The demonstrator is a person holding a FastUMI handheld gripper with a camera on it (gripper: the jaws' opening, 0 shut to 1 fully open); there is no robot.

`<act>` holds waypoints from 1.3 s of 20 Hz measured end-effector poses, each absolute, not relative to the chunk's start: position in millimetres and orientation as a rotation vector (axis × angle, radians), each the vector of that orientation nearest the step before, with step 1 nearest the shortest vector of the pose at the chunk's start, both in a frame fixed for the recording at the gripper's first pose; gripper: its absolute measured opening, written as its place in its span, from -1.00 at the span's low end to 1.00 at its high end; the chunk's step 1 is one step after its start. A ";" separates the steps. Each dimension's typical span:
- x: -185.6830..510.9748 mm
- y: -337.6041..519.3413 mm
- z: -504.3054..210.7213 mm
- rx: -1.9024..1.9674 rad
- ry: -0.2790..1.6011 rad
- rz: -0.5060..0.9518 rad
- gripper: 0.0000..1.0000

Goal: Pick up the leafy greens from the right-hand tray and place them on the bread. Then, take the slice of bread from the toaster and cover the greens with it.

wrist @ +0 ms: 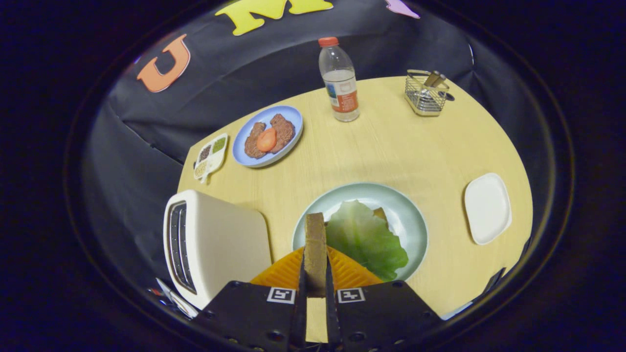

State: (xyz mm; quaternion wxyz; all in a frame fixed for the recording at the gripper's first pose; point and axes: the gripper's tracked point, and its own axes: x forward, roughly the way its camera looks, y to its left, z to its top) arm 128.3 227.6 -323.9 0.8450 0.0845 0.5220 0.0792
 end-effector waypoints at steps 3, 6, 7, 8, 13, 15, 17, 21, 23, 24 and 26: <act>132.0 213.0 -330.1 0.158 1.104 0.171 -0.67; 136.0 199.0 -343.4 0.171 1.125 0.169 -0.53; 139.2 193.8 -346.8 0.168 1.124 0.174 -0.47; 140.2 190.8 -349.6 0.165 1.125 0.183 -0.38; 149.0 171.2 -364.0 0.144 1.133 0.234 -0.15; 149.1 167.7 -367.0 0.155 1.139 0.259 -0.02; 149.1 160.0 -369.1 0.118 1.134 0.271 0.07; 151.3 144.5 -360.1 0.029 1.066 0.306 0.22; 148.8 140.4 -352.2 0.007 1.028 0.323 0.30; 146.7 136.8 -346.2 -0.005 1.006 0.324 0.36; 137.0 132.6 -322.8 0.005 0.946 0.325 0.54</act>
